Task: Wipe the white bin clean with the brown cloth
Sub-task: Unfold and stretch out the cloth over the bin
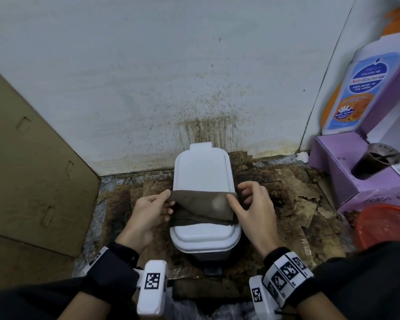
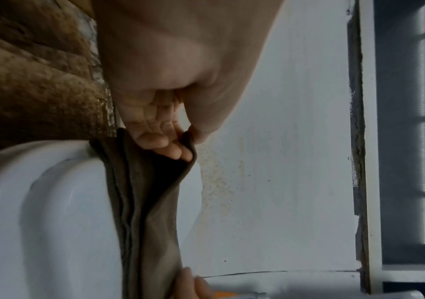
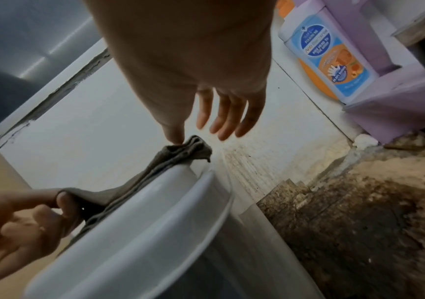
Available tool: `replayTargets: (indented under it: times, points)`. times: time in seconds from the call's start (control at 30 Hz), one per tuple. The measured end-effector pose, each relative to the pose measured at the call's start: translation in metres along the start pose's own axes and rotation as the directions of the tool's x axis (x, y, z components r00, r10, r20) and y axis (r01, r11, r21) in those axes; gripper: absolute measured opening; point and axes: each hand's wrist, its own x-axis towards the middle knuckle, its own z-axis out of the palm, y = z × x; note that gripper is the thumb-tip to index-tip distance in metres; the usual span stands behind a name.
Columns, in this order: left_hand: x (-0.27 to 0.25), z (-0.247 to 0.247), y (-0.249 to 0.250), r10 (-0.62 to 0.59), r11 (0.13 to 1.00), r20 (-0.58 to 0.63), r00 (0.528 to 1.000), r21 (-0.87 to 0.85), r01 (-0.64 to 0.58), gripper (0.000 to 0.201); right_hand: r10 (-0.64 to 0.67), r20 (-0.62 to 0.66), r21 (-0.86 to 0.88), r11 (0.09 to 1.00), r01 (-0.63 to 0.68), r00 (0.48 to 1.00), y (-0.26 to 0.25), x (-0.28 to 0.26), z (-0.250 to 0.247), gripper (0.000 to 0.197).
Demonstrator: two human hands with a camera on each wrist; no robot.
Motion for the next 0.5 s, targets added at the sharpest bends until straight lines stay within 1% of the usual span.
replayTargets:
  times: [0.07,0.1,0.17,0.23,0.3,0.4,0.43,0.5]
  points:
    - [0.0,-0.001,-0.002,0.01,0.999,-0.005,1.0,0.034,-0.01,0.026,-0.028,-0.082,-0.087,0.996,0.02,0.996,-0.006,-0.004,-0.003,0.025]
    - [0.0,0.0,-0.003,0.033,0.997,-0.012,0.999,0.068,-0.032,0.029,-0.02,-0.092,-0.135,0.991,0.007,0.996,-0.009,-0.005,-0.004,0.025]
    - [-0.001,0.001,-0.005,0.083,0.988,-0.021,0.996,0.133,-0.079,0.034,0.05,-0.041,-0.21,0.976,-0.057,0.998,-0.014,-0.008,-0.005,0.034]
    - [-0.003,0.001,-0.007,0.112,0.978,-0.021,0.994,0.178,-0.106,0.035,0.105,0.005,-0.228,0.968,-0.101,0.994,-0.016,-0.01,-0.005,0.04]
    - [-0.006,0.002,-0.007,0.146,0.963,-0.014,0.989,0.231,-0.139,0.035,0.105,0.004,-0.236,0.967,-0.101,0.994,-0.018,-0.012,-0.004,0.04]
    - [-0.008,0.003,-0.008,0.229,0.923,-0.003,0.974,0.319,-0.216,0.035,0.1,0.005,-0.263,0.96,-0.095,0.995,-0.023,-0.015,-0.003,0.043]
    - [-0.009,0.004,-0.007,0.232,0.921,0.006,0.973,0.321,-0.222,0.035,0.103,0.006,-0.27,0.958,-0.098,0.995,-0.024,-0.016,-0.003,0.044]
    - [-0.012,0.008,-0.004,0.186,0.95,0.041,0.982,0.248,-0.191,0.036,0.12,0.011,-0.27,0.956,-0.113,0.993,-0.026,-0.017,-0.002,0.046]
